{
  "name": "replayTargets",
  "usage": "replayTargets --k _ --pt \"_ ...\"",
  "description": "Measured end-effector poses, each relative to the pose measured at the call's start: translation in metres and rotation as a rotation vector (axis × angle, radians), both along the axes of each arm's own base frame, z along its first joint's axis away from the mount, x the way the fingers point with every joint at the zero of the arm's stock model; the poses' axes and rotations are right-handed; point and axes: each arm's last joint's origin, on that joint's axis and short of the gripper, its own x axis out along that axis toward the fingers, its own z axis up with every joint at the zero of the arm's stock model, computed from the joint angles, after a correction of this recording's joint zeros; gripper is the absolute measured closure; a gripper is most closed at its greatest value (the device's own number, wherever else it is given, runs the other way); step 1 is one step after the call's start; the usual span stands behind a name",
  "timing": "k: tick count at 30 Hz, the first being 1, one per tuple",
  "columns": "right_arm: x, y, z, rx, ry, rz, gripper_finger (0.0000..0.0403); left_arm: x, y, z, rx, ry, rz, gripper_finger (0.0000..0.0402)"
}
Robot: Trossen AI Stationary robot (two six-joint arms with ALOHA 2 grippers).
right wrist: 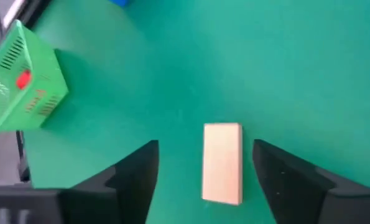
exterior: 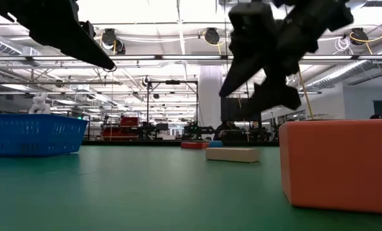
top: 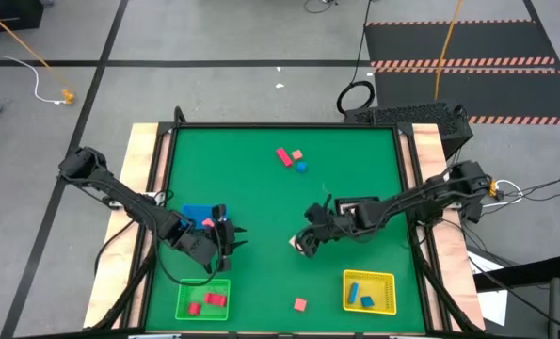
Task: Sort & place blocks by color
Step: Put the white block into the black bin
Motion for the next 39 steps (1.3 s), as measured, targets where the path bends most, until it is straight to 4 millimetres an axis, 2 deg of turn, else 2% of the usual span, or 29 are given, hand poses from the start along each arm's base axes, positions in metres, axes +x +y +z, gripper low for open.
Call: replayTargets --k 4,8,15,22,29,34,39 --pt "0.000 0.008 -0.018 -0.038 0.019 -0.018 0.0125 0.000 0.000 0.000 0.025 0.007 -0.018 0.0256" --pt "0.007 0.019 -0.036 -0.094 0.028 0.026 0.0124 0.000 0.000 0.000 0.031 0.009 -0.022 0.0256" --pt "0.015 0.028 -0.046 -0.336 0.029 0.093 0.0130 0.000 0.001 -0.001 0.033 0.016 -0.022 0.0256" --pt "0.014 0.035 -0.058 -0.372 0.056 0.110 0.0130 -0.001 0.001 -0.001 0.033 0.023 -0.019 0.0256" --pt "0.011 0.040 -0.062 -0.544 0.068 0.156 0.0135 -0.001 0.001 -0.001 0.036 0.025 -0.020 0.0256" --pt "0.011 0.040 -0.062 -0.573 0.075 0.187 0.0173 -0.001 0.001 -0.002 0.038 0.029 -0.020 0.0256" --pt "0.010 0.040 -0.063 -0.566 0.085 0.187 0.0256 -0.001 0.001 -0.002 0.037 0.029 -0.019 0.0256"
